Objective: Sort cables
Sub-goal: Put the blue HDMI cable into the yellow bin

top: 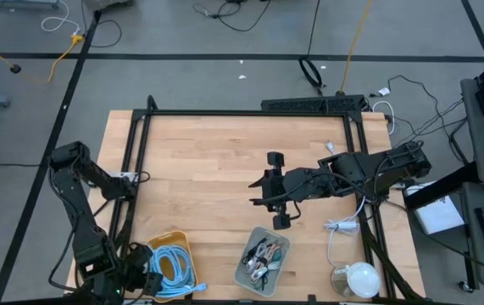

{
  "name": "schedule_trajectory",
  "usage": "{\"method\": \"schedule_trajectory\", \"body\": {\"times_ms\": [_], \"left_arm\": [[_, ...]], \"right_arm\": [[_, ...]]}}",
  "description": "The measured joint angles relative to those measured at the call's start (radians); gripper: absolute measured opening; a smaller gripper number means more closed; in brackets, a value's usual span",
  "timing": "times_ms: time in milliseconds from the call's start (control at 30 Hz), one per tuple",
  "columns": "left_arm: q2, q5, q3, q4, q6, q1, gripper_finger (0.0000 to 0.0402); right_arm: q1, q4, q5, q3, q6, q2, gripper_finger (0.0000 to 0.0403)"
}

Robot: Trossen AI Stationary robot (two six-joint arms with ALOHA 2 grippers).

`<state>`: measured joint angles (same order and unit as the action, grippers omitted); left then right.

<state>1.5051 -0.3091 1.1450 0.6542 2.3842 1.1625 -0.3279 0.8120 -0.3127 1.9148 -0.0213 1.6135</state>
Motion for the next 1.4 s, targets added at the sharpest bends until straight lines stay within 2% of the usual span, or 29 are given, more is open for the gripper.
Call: {"method": "schedule_trajectory", "body": {"times_ms": [167,233,367,467,533,633,700,867,1033,1133,1300,1400], "left_arm": [[-0.001,0.045,0.0,0.043,0.016,0.013,0.0232],[-0.008,0.017,0.0,0.071,0.024,0.027,0.0227],[-0.048,-0.089,0.005,0.119,0.007,0.025,0.0206],[-0.09,-0.184,0.005,0.163,-0.002,0.006,0.0192],[-0.119,-0.251,0.006,0.187,-0.013,-0.005,0.0186],[-0.153,-0.286,0.006,0.243,-0.013,-0.021,0.0182],[-0.167,-0.26,0.006,0.271,-0.006,-0.027,0.0182],[-0.186,-0.108,0.006,0.332,0.02,-0.037,0.0182],[-0.191,-0.099,0.006,0.359,0.022,-0.058,0.0182],[-0.192,-0.101,0.006,0.374,0.013,-0.059,0.0182],[-0.192,-0.082,0.006,0.435,0.0,-0.046,0.0182],[-0.192,-0.075,0.006,0.483,-0.001,-0.038,0.0182]], "right_arm": [[0.002,-0.016,0.003,-0.016,0.009,-0.001,0.0141],[0.01,-0.045,0.017,-0.057,0.022,-0.002,0.0141],[0.033,-0.112,0.161,-0.18,0.098,0.0,0.0141],[0.035,-0.271,0.287,-0.319,0.137,0.0,0.0141],[0.031,-0.437,0.358,-0.418,0.15,0.006,0.0141],[0.024,-0.634,0.431,-0.476,0.199,0.053,0.0141],[0.025,-0.664,0.469,-0.462,0.222,0.094,0.0141],[0.027,-0.649,0.566,-0.318,0.223,0.254,0.0141],[0.032,-0.638,0.68,-0.168,0.271,0.424,0.0141],[0.035,-0.632,0.724,-0.132,0.316,0.47,0.0141],[0.034,-0.645,0.693,-0.121,0.331,0.478,0.0141],[0.035,-0.691,0.678,-0.121,0.398,0.48,0.0141]]}}
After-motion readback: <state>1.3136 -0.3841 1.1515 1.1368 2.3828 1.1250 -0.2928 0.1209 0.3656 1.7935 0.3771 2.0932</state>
